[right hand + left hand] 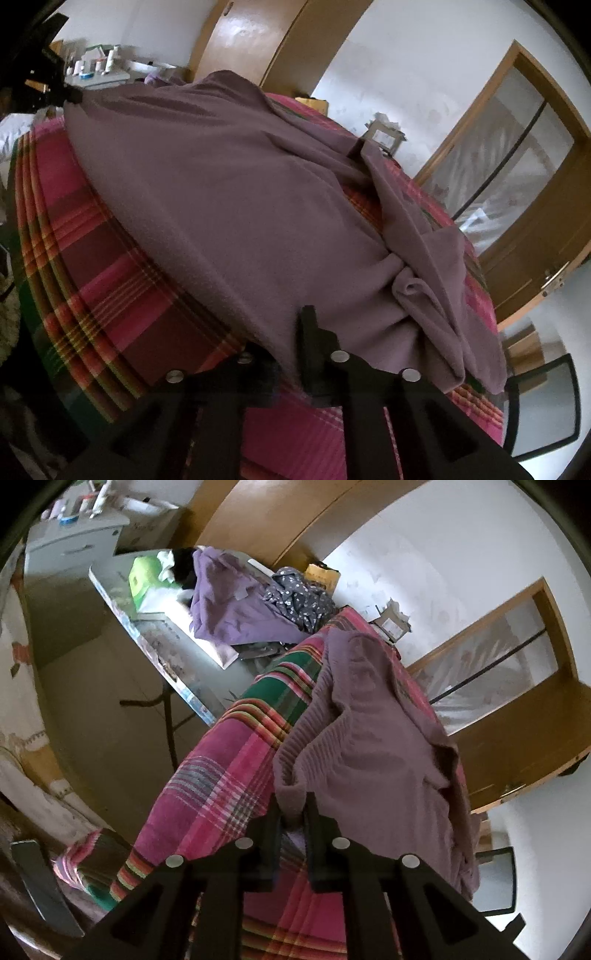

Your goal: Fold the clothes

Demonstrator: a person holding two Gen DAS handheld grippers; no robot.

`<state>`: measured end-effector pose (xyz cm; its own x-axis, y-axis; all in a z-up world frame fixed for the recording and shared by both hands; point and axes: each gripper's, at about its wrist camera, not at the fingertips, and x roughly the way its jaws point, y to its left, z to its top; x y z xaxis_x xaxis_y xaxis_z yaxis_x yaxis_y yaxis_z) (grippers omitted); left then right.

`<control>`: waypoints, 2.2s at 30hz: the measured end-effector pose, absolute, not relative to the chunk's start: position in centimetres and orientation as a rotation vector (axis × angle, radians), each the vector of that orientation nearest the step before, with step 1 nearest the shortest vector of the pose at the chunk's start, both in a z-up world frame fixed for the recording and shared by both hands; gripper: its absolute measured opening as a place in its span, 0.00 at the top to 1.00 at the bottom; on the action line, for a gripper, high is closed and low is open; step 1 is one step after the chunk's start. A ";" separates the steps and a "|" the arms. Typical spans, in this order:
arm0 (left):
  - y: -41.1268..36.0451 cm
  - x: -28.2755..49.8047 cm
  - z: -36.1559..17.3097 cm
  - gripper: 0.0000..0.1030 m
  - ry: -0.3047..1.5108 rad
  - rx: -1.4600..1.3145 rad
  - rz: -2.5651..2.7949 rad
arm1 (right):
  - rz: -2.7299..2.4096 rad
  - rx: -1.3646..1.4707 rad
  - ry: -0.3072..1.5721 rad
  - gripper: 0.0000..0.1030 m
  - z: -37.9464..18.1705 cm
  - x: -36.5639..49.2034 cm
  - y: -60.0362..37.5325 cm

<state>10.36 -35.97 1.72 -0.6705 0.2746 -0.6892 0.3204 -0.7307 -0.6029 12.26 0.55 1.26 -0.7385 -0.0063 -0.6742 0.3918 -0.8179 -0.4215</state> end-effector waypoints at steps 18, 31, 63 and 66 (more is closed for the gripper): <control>-35.4 12.3 5.4 0.85 0.875 1.189 -2.579 | -2.564 1.074 0.467 0.79 2.8 13.1 4.4; -22.8 5.6 10.9 0.79 0.374 1.355 -3.019 | -2.690 1.081 0.265 0.79 5.4 13.3 10.1; 6.1 -4.8 7.6 0.79 -1.348 1.508 -3.388 | -2.540 1.177 0.329 0.60 5.5 0.9 11.8; 7.0 -5.2 7.0 0.79 -1.412 1.536 -3.372 | -2.527 1.214 0.338 0.61 5.1 0.4 12.1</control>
<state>-5.20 6.96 6.96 -0.4278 0.3919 -0.8145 -0.8554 -0.4667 0.2247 0.39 12.12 5.10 -0.5893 -0.1794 -0.7877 0.3804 -0.9218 -0.0747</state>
